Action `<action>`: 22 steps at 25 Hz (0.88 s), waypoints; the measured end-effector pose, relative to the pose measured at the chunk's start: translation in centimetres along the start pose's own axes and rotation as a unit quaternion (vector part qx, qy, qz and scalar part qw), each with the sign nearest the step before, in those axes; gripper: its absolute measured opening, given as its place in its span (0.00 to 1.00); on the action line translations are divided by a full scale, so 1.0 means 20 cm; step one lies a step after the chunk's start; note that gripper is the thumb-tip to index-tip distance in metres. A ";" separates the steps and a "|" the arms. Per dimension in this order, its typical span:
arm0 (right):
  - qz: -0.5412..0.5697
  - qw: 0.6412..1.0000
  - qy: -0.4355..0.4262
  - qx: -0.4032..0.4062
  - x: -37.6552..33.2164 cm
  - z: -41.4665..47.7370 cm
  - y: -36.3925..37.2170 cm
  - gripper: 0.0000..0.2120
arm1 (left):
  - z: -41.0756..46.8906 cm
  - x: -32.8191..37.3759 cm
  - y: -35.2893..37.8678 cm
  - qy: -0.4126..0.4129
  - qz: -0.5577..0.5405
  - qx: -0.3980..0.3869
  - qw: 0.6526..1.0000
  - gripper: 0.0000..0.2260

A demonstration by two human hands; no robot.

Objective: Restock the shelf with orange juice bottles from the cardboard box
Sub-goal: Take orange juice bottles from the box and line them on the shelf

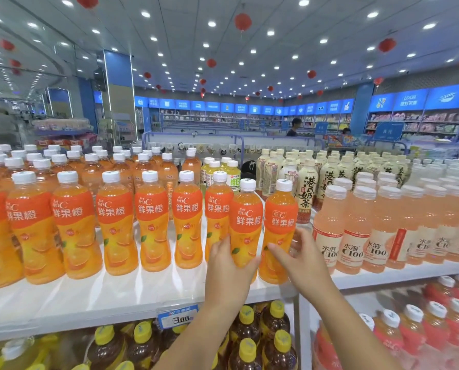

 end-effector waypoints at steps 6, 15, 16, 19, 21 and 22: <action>-0.082 0.991 0.004 0.107 0.04 -0.12 -0.01 0.18 | -0.06 -0.12 -0.03 -0.012 0.034 0.019 0.999 0.25; -0.203 0.970 0.008 0.133 0.01 -0.11 0.04 0.14 | -0.01 -0.03 0.01 0.006 0.099 0.041 0.994 0.12; -0.213 0.969 0.012 0.127 0.01 -0.09 0.05 0.14 | -0.01 -0.02 0.02 0.013 0.115 0.045 0.992 0.12; -0.210 0.970 0.032 0.118 0.00 -0.05 0.05 0.09 | 0.00 0.02 0.03 0.028 0.157 0.049 0.986 0.13; -0.229 0.966 0.040 0.113 -0.01 -0.02 0.05 0.07 | 0.02 0.03 0.05 0.018 0.205 0.043 0.978 0.15; -0.239 0.964 0.052 0.104 -0.01 0.01 0.05 0.06 | 0.03 0.03 0.06 0.009 0.229 0.041 0.973 0.14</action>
Point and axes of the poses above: each hand's wrist, its own z-axis towards the middle knuckle, its own y-axis out of the palm, x = y × z, the point moved 10 cm from there along z, towards the middle knuckle, and after that the axes turned 10 degrees about -z, right-handed, at the moved point
